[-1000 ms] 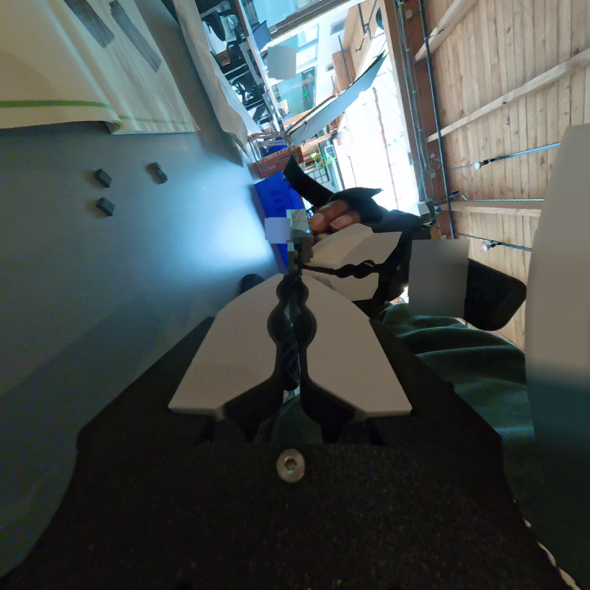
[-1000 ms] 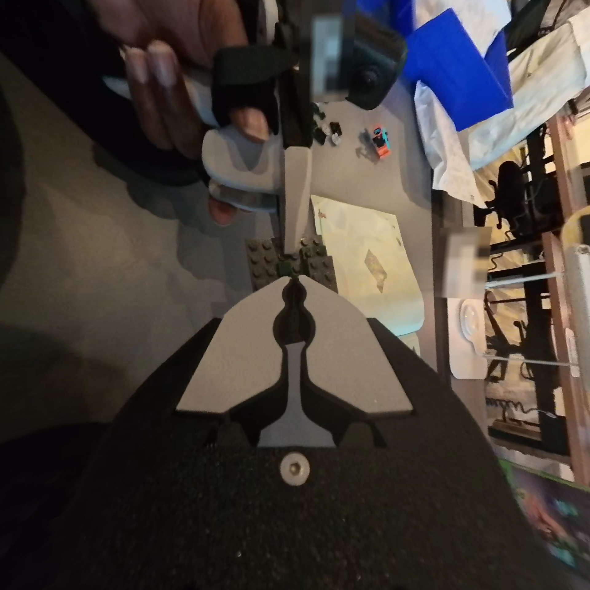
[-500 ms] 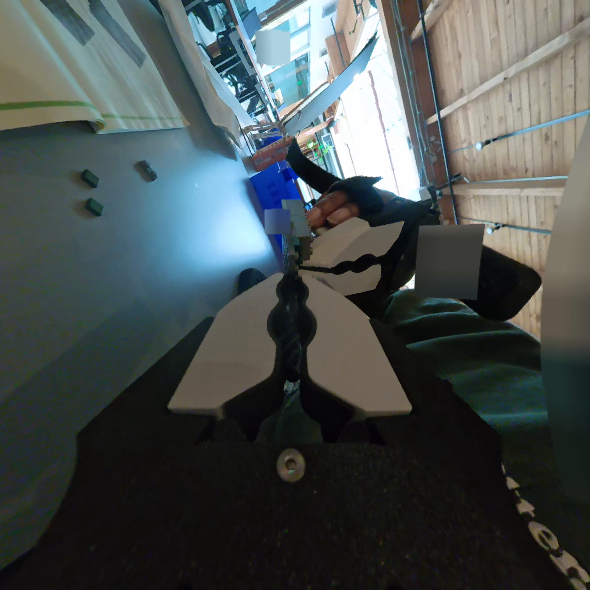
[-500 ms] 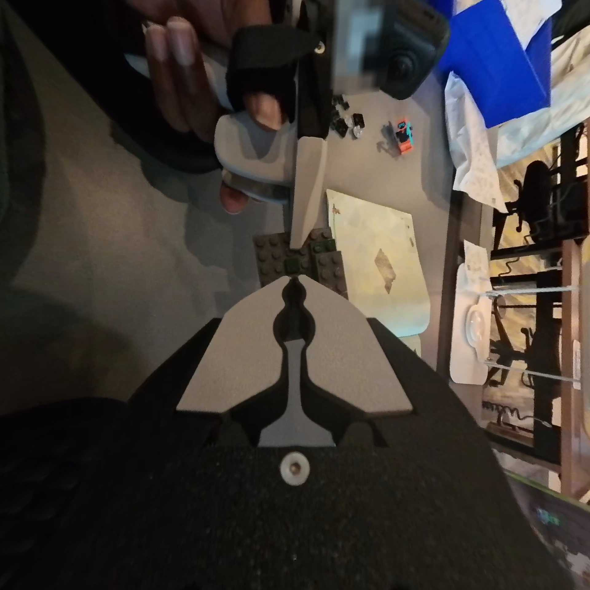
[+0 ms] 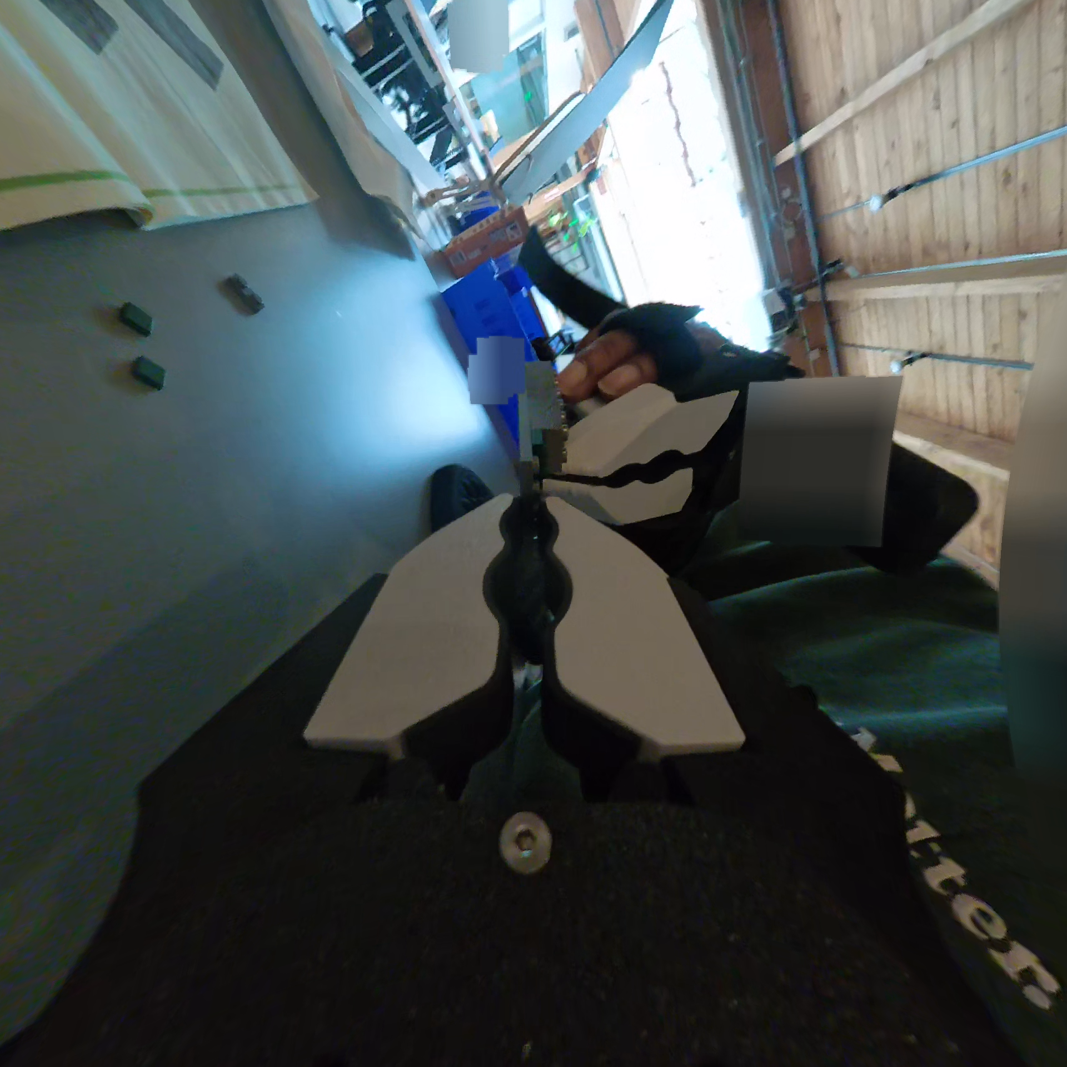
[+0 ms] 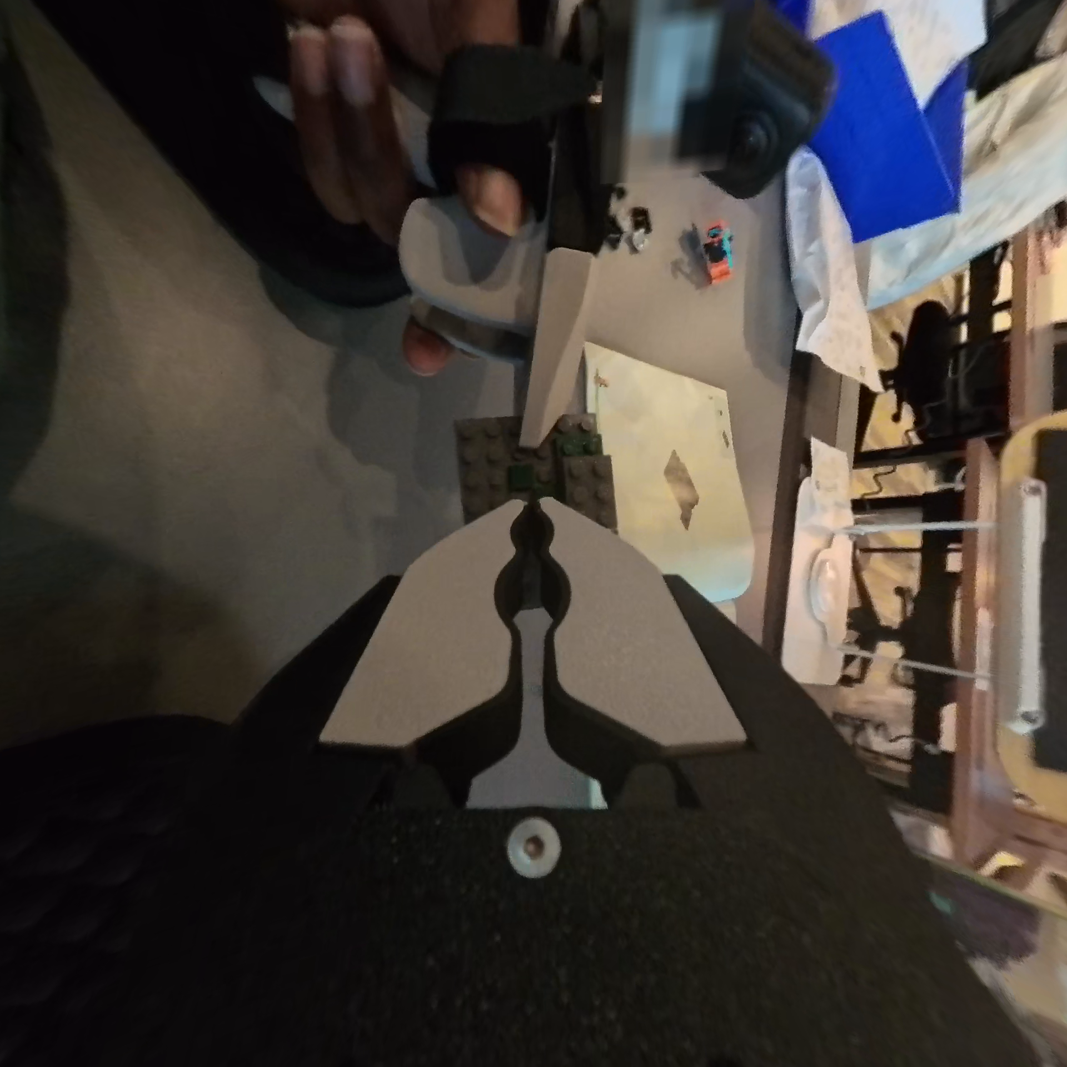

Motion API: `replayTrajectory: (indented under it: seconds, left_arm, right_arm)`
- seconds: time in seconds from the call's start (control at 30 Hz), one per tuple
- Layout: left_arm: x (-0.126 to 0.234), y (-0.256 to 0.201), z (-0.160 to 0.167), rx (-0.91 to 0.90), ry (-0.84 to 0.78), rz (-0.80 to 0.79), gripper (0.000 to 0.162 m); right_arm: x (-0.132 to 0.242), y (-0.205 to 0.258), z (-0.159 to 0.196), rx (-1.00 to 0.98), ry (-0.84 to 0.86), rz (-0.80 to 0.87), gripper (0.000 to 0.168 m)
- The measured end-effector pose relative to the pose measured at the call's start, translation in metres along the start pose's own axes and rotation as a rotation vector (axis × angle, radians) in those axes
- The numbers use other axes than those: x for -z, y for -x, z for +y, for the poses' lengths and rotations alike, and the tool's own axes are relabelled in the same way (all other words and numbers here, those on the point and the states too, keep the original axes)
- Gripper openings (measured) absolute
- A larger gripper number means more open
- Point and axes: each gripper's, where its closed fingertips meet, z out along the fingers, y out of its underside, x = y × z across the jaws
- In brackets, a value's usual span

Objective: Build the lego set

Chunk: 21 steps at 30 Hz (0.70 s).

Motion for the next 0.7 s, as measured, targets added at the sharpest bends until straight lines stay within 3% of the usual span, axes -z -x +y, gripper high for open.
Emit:
replayTrajectory:
  seconds: [0.07,0.27,0.33,0.47,0.7]
  left_arm:
    - [0.001,0.0,-0.004,0.007,-0.018,0.006,0.005]
    - [0.002,-0.001,-0.003,0.042,-0.02,0.04,0.005]
    - [-0.001,-0.002,0.0,0.052,0.001,0.054,0.005]
    - [-0.007,-0.009,0.005,0.042,0.035,0.073,0.005]
    - [-0.004,-0.012,0.009,0.025,0.069,0.074,0.005]
  right_arm:
    - [0.007,-0.005,-0.001,-0.069,-0.042,0.007,0.0]
    - [0.025,-0.03,0.01,-0.394,-0.222,0.033,0.035]
    - [0.024,-0.028,0.004,-0.397,-0.266,0.015,0.042]
    - [0.011,-0.013,0.002,-0.309,-0.23,-0.073,0.043]
    - [0.011,-0.006,-0.003,-0.262,-0.239,-0.154,0.026]
